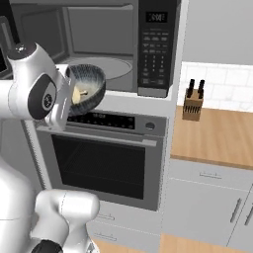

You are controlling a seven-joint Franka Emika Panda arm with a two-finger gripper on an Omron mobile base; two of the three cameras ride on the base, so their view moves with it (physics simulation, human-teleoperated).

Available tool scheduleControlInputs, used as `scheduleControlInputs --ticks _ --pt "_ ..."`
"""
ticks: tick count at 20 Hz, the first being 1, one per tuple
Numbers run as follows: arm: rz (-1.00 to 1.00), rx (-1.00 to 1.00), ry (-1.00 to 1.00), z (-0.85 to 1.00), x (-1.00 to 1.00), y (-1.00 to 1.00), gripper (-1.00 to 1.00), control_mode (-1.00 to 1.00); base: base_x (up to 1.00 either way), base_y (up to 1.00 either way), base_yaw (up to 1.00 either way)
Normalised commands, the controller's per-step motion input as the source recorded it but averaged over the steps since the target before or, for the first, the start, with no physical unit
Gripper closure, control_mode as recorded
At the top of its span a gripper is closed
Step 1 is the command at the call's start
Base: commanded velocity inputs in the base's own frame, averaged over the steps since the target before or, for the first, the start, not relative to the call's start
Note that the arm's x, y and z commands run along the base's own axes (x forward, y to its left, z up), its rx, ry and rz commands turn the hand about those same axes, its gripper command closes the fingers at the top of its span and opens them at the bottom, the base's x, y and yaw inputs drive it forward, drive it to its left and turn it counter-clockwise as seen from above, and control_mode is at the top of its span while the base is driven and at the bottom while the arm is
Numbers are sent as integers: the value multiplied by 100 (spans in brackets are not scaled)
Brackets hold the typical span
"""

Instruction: Pick the mushroom from the sink and place it in the bowl. Then pick the bowl and place it in the microwave. Then close the microwave door and press the start button.

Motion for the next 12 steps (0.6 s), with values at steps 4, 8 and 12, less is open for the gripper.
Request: scheduleControlInputs --ticks 4,8,12 --pt "0 0 -11 57 100 42 100 -100 0 0 0" --pt "-1 0 -1 34 100 34 100 -100 0 0 0" --pt "-7 1 0 18 100 41 100 -100 0 0 0"
